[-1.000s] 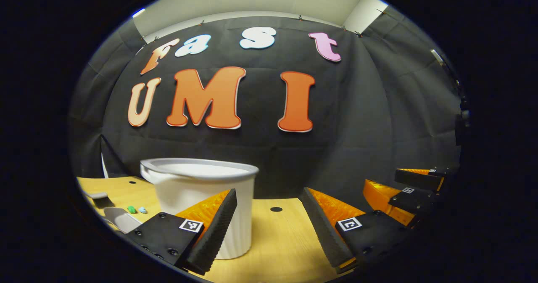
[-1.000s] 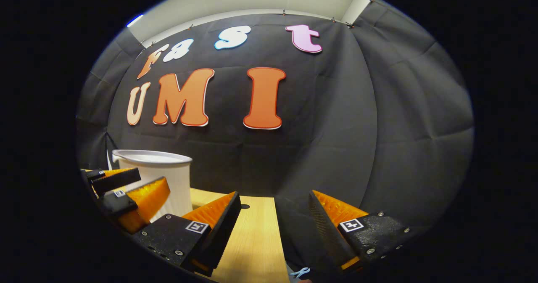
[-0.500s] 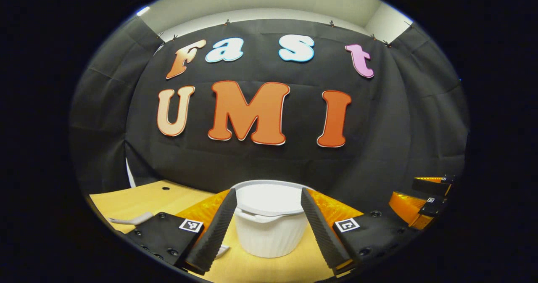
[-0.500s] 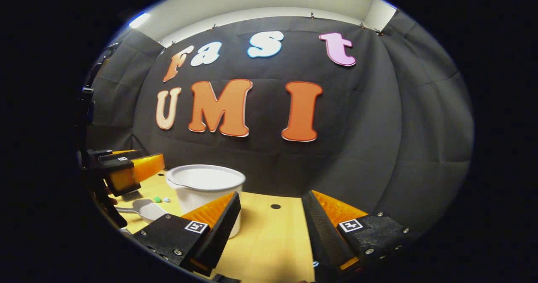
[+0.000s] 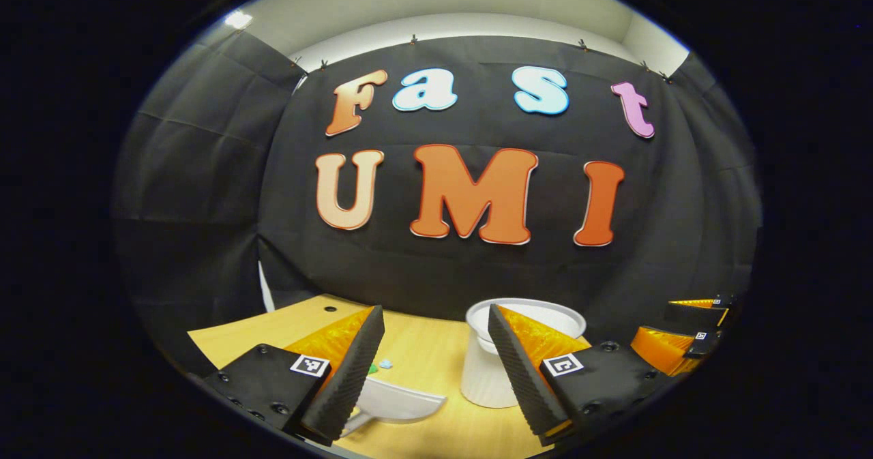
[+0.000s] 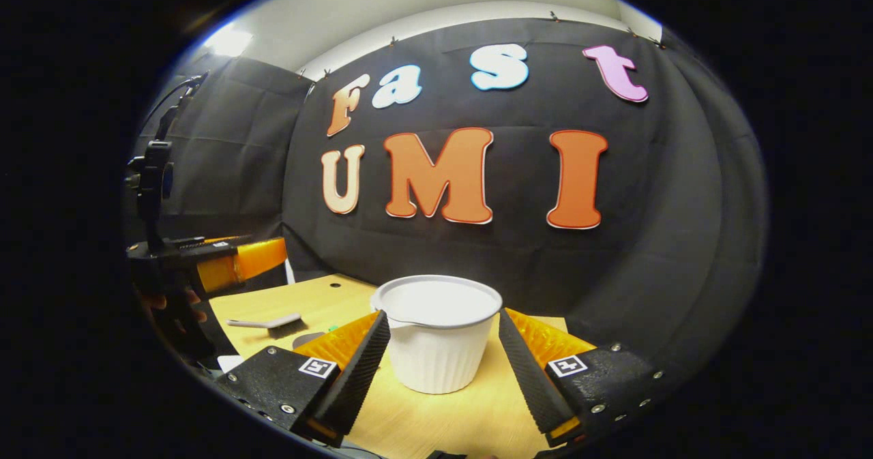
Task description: Pick up the small broom and dustpan from the desktop, sweep the trash into the dustpan with the broom, and then empty the trash into the garbage bin.
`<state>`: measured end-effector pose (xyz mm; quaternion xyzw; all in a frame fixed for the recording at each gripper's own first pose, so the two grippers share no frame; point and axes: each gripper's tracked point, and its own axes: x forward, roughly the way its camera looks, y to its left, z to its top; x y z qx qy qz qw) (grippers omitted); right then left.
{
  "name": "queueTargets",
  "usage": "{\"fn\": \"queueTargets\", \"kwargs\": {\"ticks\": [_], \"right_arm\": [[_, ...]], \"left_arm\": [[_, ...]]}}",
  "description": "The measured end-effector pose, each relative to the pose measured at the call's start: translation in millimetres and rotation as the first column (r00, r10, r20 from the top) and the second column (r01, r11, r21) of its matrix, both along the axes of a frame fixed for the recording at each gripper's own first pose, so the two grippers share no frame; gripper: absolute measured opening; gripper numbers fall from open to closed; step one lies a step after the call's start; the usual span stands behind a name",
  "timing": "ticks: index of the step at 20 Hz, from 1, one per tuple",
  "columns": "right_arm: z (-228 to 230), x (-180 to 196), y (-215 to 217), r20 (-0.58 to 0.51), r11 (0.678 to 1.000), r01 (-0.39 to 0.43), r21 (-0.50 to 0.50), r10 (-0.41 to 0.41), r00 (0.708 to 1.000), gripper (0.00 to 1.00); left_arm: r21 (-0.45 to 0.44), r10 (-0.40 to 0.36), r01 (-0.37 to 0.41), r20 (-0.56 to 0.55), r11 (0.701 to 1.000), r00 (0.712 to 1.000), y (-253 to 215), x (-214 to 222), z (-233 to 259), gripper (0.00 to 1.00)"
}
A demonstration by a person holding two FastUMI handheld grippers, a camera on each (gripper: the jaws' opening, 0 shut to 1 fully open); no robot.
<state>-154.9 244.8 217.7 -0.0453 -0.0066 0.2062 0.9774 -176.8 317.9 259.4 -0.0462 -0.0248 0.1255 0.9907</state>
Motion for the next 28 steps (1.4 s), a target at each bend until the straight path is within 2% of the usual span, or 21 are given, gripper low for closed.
{"fn": "queueTargets", "kwargs": {"ticks": [5, 9, 12, 13, 14, 17, 19, 24, 28], "right_arm": [[-3.8, -9.5, 31.9, -0.014, 0.996, -0.091, -0.001, 0.091, 0.996, 0.97], [-5.1, -9.5, 56.2, -0.035, 0.993, -0.118, -0.010, 0.117, 0.992, 0.96], [-7.8, 0.6, 80.9, -0.047, 0.995, -0.095, -0.016, 0.094, 0.994, 0.96], [-10.3, 2.7, 90.1, -0.056, 0.996, -0.084, -0.010, 0.083, 0.995, 0.90], [-14.9, 6.7, 101.3, -0.074, 0.997, -0.072, -0.009, 0.071, 0.995, 0.97], [-25.6, 19.9, 132.9, -0.115, 1.000, -0.013, 0.005, 0.013, 0.993, 0.98], [-44.2, 27.5, 149.9, -0.188, 0.999, 0.038, -0.023, -0.042, 0.981, 0.98], [-80.3, 36.4, 190.8, -0.313, 0.993, 0.090, -0.073, -0.109, 0.943, 0.98], [-105.1, 33.8, 217.5, -0.403, 0.989, 0.110, -0.094, -0.139, 0.905, 0.98]], "left_arm": [[0.028, 0.133, -0.133, 0.011, 0.991, 0.991, 63.2, -31.0, 11.2, 0.97], [0.035, 0.167, -0.167, 0.007, 0.985, 0.986, 105.8, -34.5, 10.9, 0.97], [0.046, 0.147, -0.147, -0.006, 0.988, 0.989, 135.1, -19.8, 3.7, 0.98], [0.049, 0.137, -0.136, -0.018, 0.989, 0.990, 146.3, -13.3, -1.5, 0.98], [0.049, 0.123, -0.121, -0.027, 0.991, 0.992, 156.9, -6.3, -6.0, 0.98], [0.074, 0.072, -0.067, -0.076, 0.995, 0.995, 193.3, 14.2, -28.7, 0.98], [0.070, 0.053, -0.043, -0.142, 0.997, 0.988, 219.1, 27.1, -50.2, 0.98], [0.003, -0.005, 0.006, -0.305, 1.000, 0.952, 271.9, 53.5, -112.2, 0.98], [-0.057, -0.094, 0.078, -0.418, 0.995, 0.904, 280.7, 67.7, -157.0, 0.99]]}}
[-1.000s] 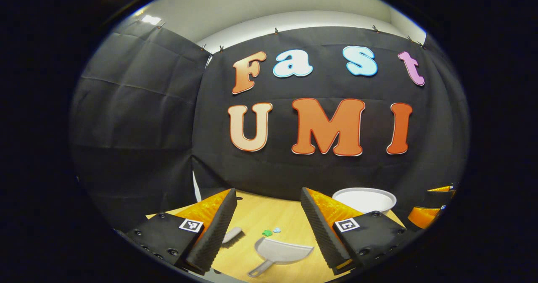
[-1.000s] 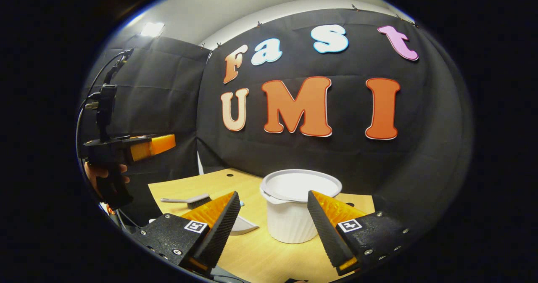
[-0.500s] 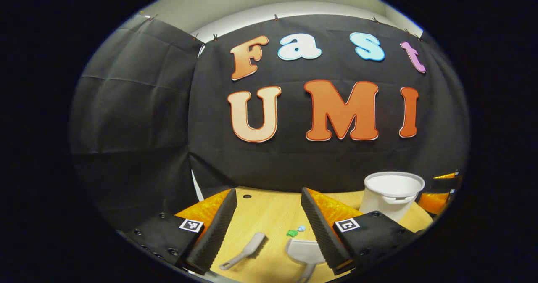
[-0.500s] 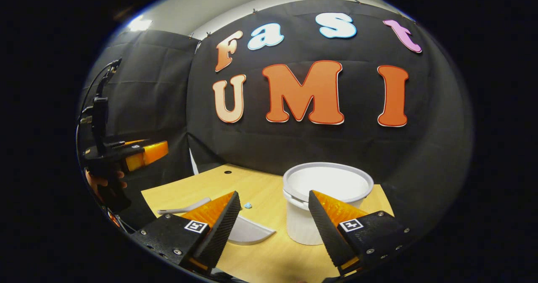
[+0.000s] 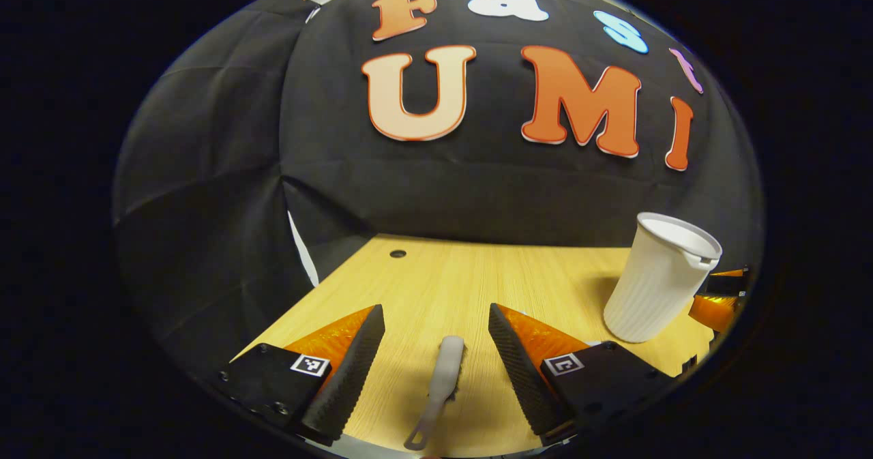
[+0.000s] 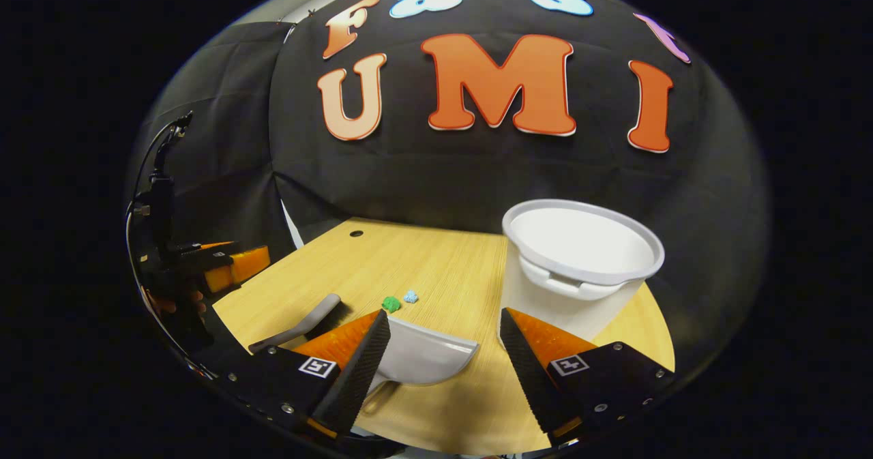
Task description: Pick up the small broom and dustpan from the desktop, sweep the trash into the dustpan with the broom, and then empty the trash into the garbage bin.
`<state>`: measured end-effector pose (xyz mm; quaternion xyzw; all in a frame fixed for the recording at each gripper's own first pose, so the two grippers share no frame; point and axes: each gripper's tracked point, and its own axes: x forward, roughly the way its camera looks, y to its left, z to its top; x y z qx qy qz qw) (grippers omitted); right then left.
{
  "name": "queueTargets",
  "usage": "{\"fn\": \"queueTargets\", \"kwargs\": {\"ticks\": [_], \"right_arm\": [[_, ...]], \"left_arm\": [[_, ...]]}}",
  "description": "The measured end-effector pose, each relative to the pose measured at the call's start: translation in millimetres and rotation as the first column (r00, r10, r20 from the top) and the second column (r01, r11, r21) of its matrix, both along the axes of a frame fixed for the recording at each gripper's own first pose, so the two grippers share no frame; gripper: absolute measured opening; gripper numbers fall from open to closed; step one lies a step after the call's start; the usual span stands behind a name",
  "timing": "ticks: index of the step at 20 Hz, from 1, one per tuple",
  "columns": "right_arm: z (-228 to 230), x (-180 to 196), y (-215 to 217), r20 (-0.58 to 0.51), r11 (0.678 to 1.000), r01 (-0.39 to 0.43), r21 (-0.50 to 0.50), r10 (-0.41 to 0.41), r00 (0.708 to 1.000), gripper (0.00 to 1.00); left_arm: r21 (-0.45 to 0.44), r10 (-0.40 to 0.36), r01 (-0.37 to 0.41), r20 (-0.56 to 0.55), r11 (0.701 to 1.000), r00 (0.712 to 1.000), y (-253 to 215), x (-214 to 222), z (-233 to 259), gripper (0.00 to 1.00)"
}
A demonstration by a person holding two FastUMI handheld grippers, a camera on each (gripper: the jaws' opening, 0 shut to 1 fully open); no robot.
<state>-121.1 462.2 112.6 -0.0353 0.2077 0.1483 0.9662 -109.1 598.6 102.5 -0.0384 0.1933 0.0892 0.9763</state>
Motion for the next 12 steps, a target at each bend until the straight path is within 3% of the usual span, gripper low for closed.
{"fn": "queueTargets", "kwargs": {"ticks": [5, 12], "right_arm": [[-44.0, -15.6, 25.0, -0.188, 0.999, 0.040, 0.011, -0.038, 0.982, 0.98], [-102.8, -34.2, 46.2, -0.430, 0.997, 0.075, 0.032, -0.054, 0.901, 0.96]], "left_arm": [[-0.044, -0.128, 0.122, -0.167, 0.992, 0.978, -6.1, 6.5, -51.9, 0.99], [-0.109, -0.198, 0.169, -0.383, 0.980, 0.902, -13.9, -1.7, -114.3, 0.99]]}}
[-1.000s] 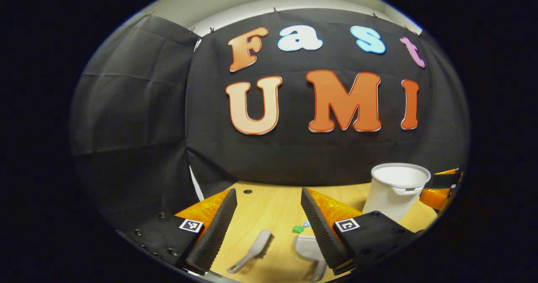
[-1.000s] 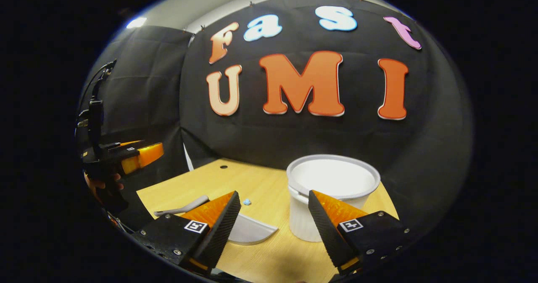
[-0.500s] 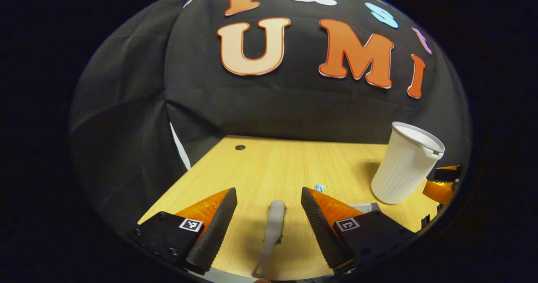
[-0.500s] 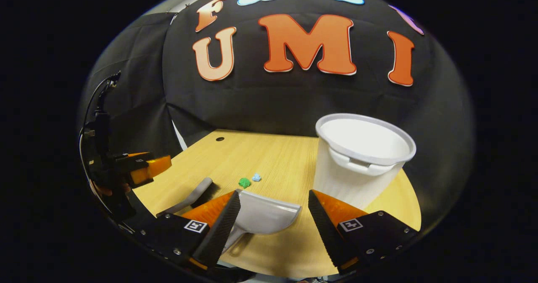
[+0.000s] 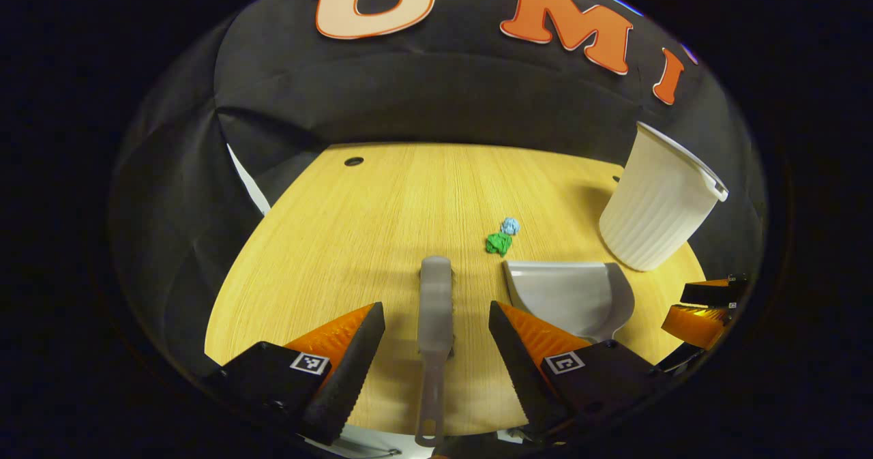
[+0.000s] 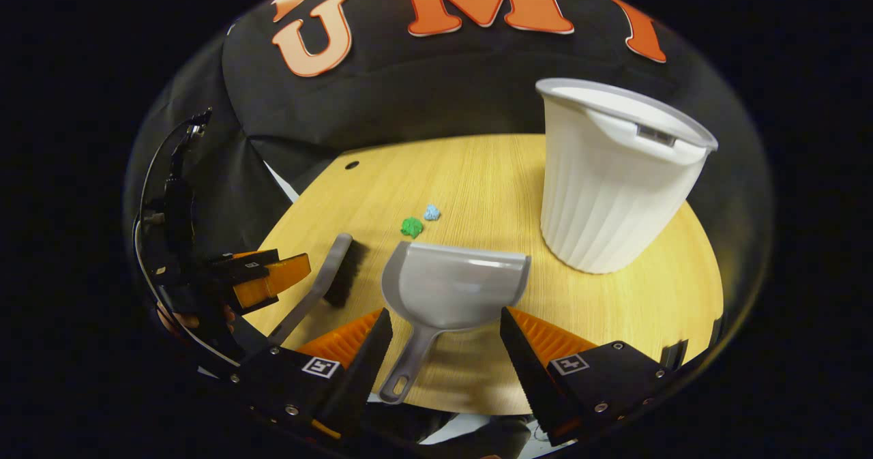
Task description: Pick up the small broom and dustpan from the desktop, sweep the trash into the dustpan with the broom, and then empty the trash into the garbage bin.
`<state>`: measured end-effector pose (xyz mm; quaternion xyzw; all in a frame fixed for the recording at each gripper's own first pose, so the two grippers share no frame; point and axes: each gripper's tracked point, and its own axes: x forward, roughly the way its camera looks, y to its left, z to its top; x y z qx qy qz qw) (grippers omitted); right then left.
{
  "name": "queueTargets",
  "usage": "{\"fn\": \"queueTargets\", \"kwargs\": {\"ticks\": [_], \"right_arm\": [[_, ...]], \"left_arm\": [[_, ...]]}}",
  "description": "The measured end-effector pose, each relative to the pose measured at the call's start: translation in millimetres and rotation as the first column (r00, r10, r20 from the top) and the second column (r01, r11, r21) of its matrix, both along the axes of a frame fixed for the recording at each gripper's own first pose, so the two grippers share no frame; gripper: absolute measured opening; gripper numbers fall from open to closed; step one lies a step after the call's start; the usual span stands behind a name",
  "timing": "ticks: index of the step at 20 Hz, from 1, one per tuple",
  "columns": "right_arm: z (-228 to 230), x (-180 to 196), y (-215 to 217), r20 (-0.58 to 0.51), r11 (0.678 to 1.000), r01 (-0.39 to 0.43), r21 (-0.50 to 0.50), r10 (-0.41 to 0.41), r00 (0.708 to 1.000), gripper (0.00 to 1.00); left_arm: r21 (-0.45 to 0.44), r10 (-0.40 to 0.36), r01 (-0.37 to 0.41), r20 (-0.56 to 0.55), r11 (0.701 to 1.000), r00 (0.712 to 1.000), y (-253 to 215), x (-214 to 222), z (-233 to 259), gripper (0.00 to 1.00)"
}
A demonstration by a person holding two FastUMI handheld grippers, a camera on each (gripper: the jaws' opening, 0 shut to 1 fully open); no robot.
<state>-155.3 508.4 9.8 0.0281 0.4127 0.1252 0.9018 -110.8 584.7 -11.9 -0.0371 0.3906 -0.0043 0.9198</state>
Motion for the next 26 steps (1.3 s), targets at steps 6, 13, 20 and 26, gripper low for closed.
{"fn": "queueTargets", "kwargs": {"ticks": [6, 13, 20, 26], "right_arm": [[-23.9, -7.9, 17.3, -0.140, 0.999, -0.026, 0.037, 0.031, 0.990, 0.95], [-58.4, -6.5, 26.1, -0.254, 1.000, -0.019, -0.001, 0.018, 0.967, 0.95], [-88.7, -6.7, 39.9, -0.349, 1.000, -0.009, -0.025, -0.001, 0.937, 0.86], [-97.4, -3.7, 35.3, -0.368, 0.997, 0.009, -0.076, -0.036, 0.929, 0.69]], "left_arm": [[-0.019, -0.011, 0.009, -0.143, 1.000, 0.990, -1.7, -10.4, -26.8, 0.99], [-0.005, -0.031, 0.031, -0.282, 0.999, 0.959, 1.0, -20.1, -57.7, 0.99], [0.016, -0.050, 0.060, -0.364, 0.998, 0.930, 4.1, -13.6, -79.8, 0.99], [0.006, -0.067, 0.077, -0.429, 0.997, 0.901, 5.5, -15.4, -92.5, 0.84]]}}
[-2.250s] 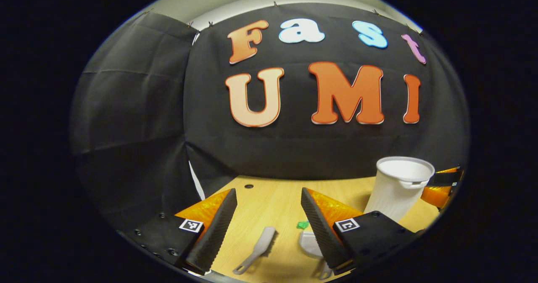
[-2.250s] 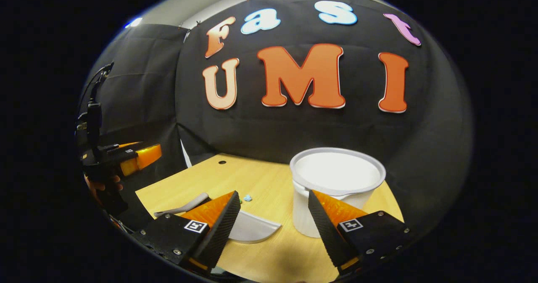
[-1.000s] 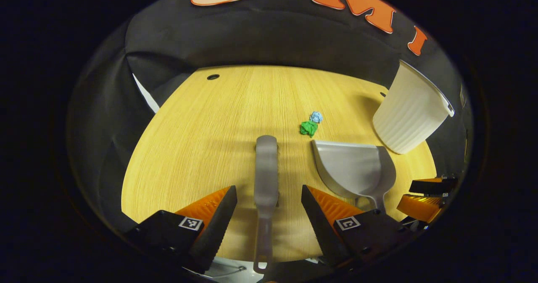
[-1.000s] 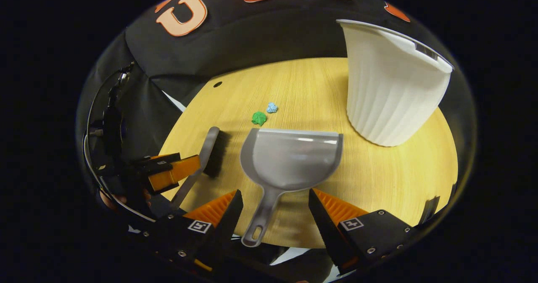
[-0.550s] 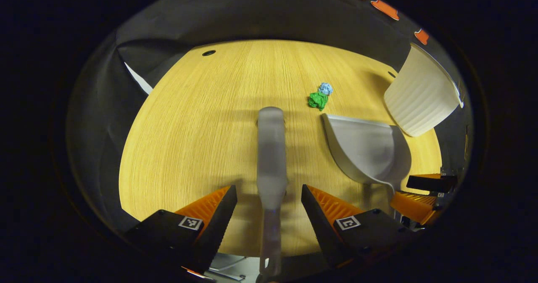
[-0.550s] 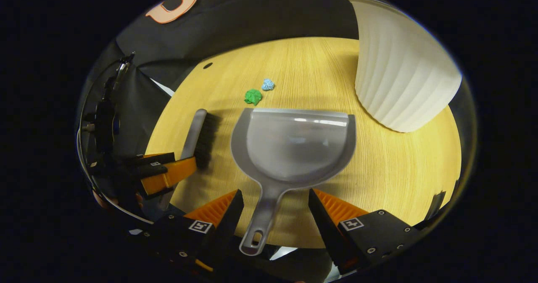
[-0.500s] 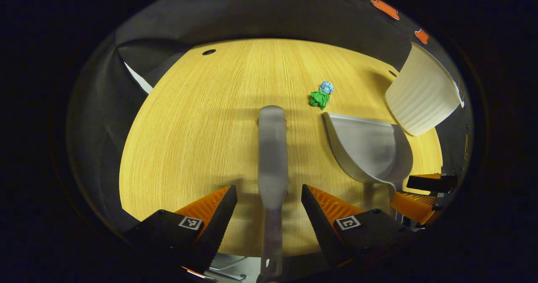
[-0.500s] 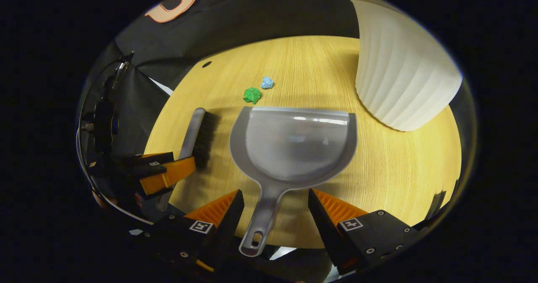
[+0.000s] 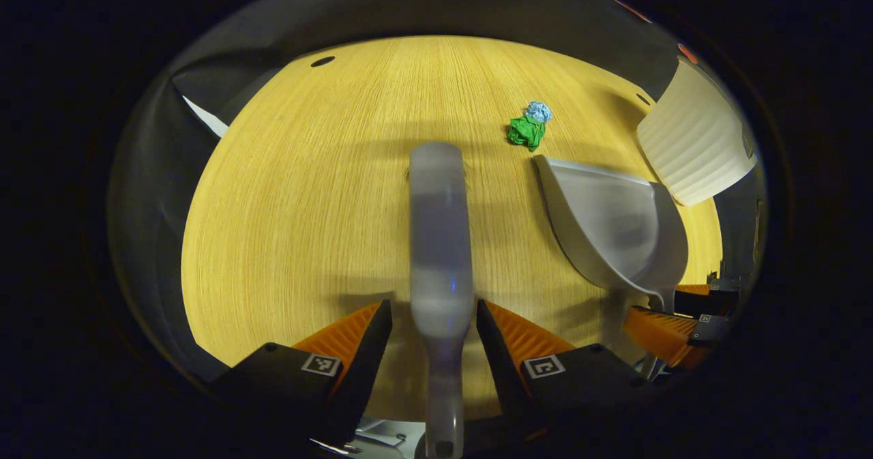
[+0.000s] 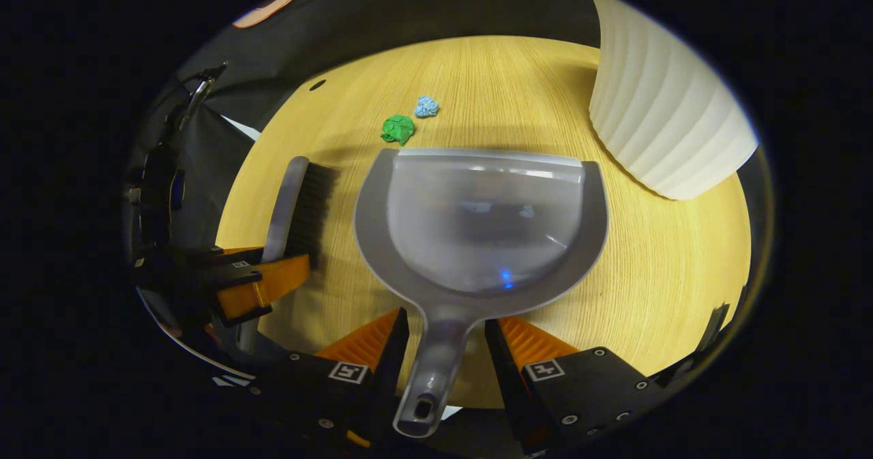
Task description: Pick up the small broom and dustpan from the desktop, sweep the trash into the dustpan with the broom, and then empty the trash into the garbage bin.
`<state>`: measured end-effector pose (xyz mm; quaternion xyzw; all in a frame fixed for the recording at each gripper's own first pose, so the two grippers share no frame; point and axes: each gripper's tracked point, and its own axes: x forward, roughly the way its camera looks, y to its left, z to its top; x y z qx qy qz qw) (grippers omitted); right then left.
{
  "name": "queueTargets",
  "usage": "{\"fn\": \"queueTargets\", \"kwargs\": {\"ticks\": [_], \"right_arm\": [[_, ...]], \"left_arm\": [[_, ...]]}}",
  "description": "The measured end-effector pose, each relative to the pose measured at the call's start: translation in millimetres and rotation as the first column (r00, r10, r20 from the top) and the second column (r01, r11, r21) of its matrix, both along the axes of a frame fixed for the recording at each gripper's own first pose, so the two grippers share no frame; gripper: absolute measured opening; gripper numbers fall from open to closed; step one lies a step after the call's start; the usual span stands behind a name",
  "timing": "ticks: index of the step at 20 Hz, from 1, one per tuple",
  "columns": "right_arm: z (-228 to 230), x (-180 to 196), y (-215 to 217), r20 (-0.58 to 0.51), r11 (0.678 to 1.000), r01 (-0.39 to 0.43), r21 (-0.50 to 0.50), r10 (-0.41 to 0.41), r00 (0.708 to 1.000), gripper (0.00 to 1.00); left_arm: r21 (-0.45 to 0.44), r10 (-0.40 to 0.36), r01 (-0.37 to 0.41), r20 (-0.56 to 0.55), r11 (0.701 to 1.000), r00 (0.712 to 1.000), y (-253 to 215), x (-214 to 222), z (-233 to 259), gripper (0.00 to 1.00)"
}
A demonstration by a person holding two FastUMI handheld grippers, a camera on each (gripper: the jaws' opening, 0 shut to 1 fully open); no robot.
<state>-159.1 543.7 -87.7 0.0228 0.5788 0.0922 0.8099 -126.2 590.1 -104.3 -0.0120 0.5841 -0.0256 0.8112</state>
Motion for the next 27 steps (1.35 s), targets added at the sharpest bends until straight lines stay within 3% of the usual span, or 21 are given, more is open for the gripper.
{"fn": "queueTargets", "kwargs": {"ticks": [2, 3, 4, 6, 7, 9, 11, 12, 20, 21, 22, 23, 24, 25, 27], "right_arm": [[-2.3, 1.0, -2.3, -0.006, 1.000, 0.016, -0.007, -0.016, 1.000, 0.61], [-1.9, 0.8, -1.4, -0.007, 1.000, 0.023, -0.007, -0.023, 1.000, 0.48], [-1.4, 2.2, -1.8, -0.003, 1.000, 0.025, -0.008, -0.025, 1.000, 0.54], [-0.6, 4.0, -3.0, 0.004, 1.000, 0.019, -0.009, -0.019, 1.000, 0.55], [-0.2, 4.1, -5.7, 0.003, 1.000, 0.014, -0.012, -0.014, 1.000, 0.41], [1.0, 5.7, -9.5, 0.016, 1.000, -0.007, -0.011, 0.007, 1.000, 0.38], [3.7, 9.0, -11.5, 0.031, 1.000, -0.027, 0.003, 0.027, 0.999, 0.34], [5.1, 9.4, -11.7, 0.034, 0.999, -0.038, 0.008, 0.038, 0.999, 0.33], [13.6, -4.3, -29.3, 0.076, 0.990, -0.141, -0.004, 0.141, 0.987, 0.30], [17.6, -7.5, -30.8, 0.084, 0.990, -0.142, 0.001, 0.142, 0.986, 0.39], [20.2, -8.5, -31.5, 0.095, 0.989, -0.150, 0.006, 0.149, 0.984, 0.19], [17.9, -7.9, -33.0, 0.108, 0.988, -0.157, 0.012, 0.155, 0.982, 0.20], [18.1, -8.2, -33.2, 0.116, 0.986, -0.167, 0.019, 0.163, 0.980, 0.37], [19.1, -10.5, -33.6, 0.127, 0.985, -0.173, 0.025, 0.169, 0.977, 0.28], [19.5, -14.9, -35.5, 0.146, 0.982, -0.185, 0.027, 0.179, 0.973, 0.28]], "left_arm": [[0.009, -0.023, 0.023, -0.010, 1.000, 1.000, 0.8, 1.7, -1.6, 0.79], [0.008, -0.036, 0.036, -0.011, 0.999, 0.999, 0.8, 2.0, -0.8, 0.80], [0.011, -0.044, 0.044, -0.009, 0.999, 0.999, 2.2, 6.3, -2.0, 0.80], [0.008, -0.034, 0.035, -0.026, 0.999, 0.999, 2.4, 4.2, -2.6, 0.63], [0.012, -0.025, 0.025, -0.030, 1.000, 0.999, 4.9, 5.5, -5.4, 0.54], [0.013, 0.007, -0.007, -0.022, 1.000, 1.000, 6.6, 7.6, -3.8, 0.43], [0.020, 0.028, -0.027, -0.007, 0.999, 1.000, 11.0, 11.6, -0.9, 0.42], [0.019, 0.038, -0.037, -0.010, 0.999, 0.999, 11.7, 14.1, 0.2, 0.36], [0.036, 0.098, -0.101, 0.079, 0.994, 0.992, 22.9, 82.5, 66.9, 0.36], [0.042, 0.095, -0.099, 0.099, 0.994, 0.991, 24.1, 97.6, 80.2, 0.35], [0.043, 0.091, -0.097, 0.121, 0.994, 0.989, 14.3, 82.9, 108.3, 0.36], [0.044, 0.086, -0.093, 0.142, 0.995, 0.986, 20.7, 60.8, 118.9, 0.36], [0.048, 0.081, -0.089, 0.161, 0.995, 0.984, 17.3, 75.7, 132.5, 0.35], [0.054, 0.075, -0.085, 0.177, 0.995, 0.981, 10.0, 82.1, 138.6, 0.35], [0.076, 0.058, -0.075, 0.204, 0.994, 0.977, 7.8, 86.2, 155.2, 0.35]]}}
